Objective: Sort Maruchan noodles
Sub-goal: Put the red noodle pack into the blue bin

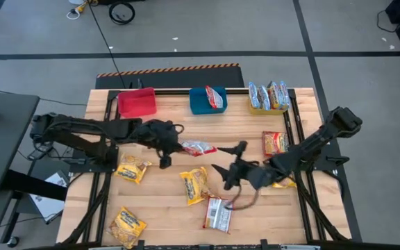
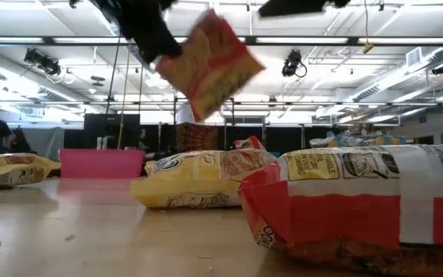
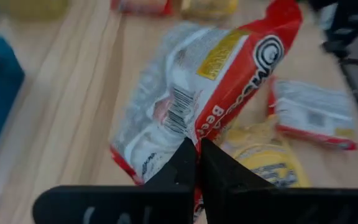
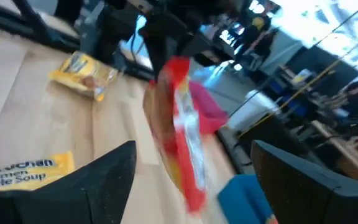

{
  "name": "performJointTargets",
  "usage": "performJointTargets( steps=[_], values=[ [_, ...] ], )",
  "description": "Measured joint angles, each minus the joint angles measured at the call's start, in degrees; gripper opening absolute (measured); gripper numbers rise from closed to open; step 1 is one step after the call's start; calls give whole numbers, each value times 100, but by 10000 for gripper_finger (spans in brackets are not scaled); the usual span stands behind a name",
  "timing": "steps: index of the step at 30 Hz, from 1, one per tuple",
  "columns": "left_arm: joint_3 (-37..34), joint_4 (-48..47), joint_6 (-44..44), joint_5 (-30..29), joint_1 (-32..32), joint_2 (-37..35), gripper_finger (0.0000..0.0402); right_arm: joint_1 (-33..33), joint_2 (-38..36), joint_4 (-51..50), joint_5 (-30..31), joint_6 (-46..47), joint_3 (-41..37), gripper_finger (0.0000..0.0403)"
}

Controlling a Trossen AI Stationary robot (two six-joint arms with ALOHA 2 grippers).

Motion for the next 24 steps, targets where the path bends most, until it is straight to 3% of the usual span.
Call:
performJointTargets(
  steps=[5,9,18,24],
  values=[
    [4,730,562,325,-261,-662,11,304,-294,222,150,268,-373,302],
    [4,1322,792,635,-442,-850,11,222,-360,1134,-129,-152,-691,309],
    [4,2442,1168,1259,-755,-609,11,-193,-103,3349,-2017,-2190,-660,346],
    [9,3099,1161,1567,-804,-225,11,-396,212,3556,-2875,-2611,-320,347]
  ],
)
